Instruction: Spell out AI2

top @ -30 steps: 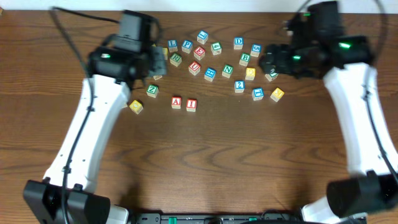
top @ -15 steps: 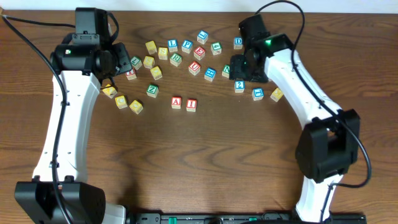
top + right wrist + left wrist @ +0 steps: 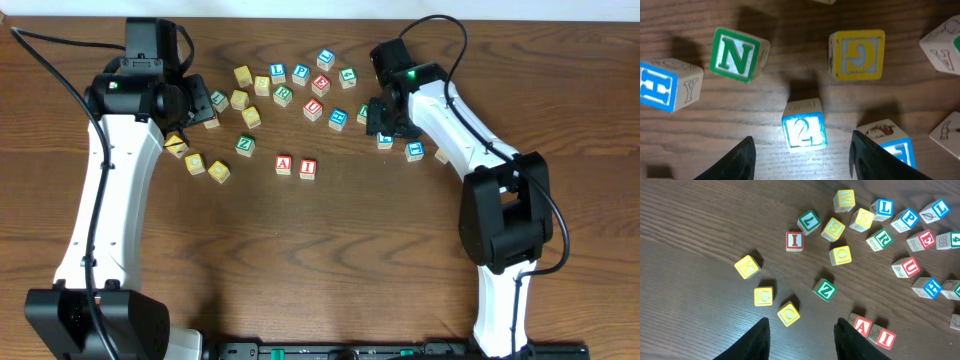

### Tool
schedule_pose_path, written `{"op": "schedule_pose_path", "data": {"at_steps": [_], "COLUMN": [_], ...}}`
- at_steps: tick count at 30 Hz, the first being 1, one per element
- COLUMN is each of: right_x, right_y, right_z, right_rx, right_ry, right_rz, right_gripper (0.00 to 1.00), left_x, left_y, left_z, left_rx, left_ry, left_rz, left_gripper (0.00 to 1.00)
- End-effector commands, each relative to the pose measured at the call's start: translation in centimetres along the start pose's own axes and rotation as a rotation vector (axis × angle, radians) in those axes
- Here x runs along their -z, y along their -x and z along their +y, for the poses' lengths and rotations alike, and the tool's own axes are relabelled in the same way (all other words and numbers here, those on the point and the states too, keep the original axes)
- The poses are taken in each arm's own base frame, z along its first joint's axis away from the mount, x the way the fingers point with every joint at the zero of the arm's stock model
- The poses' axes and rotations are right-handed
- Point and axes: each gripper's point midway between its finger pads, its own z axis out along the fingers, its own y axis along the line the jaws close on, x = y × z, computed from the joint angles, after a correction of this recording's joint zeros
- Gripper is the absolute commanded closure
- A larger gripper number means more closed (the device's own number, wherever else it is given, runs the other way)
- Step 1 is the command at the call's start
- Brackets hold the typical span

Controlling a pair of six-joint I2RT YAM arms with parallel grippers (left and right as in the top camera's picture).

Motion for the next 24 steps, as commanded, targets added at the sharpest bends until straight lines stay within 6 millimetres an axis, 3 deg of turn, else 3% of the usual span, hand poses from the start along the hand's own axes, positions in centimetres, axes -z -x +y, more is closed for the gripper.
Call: {"op": "schedule_pose_path", "data": {"at_steps": [1,12,20,24], "right_x": [-1.2,-2.7,-2.8,-2.8], "right_y": [-0.2,-0.8,-0.9,-0.9], "right_z": [-0.1,-0.5,-0.5,-0.5], "right_rx": [0.013,0.017,0.018,0.028], "right_ry": [-0.028,-0.047,-0.049,-0.049], "right_rz": [0.008,0.039,0.041,0.042], "right_gripper": [0.44,0.49,0.59,0.59], "left_x": [-0.6,-0.6,-0.6,-0.6], "left_y": [-0.3,-0.3,-0.3,-0.3], "left_z": [0.4,0.4,0.4,0.4], "left_rx": [-0.007,-0.007,-0.007,-0.007], "left_ry": [0.017,0.017,0.017,0.017], "left_rz": [0.016,0.016,0.016,0.016], "left_gripper": [0.59,0.59,0.59,0.59]}}
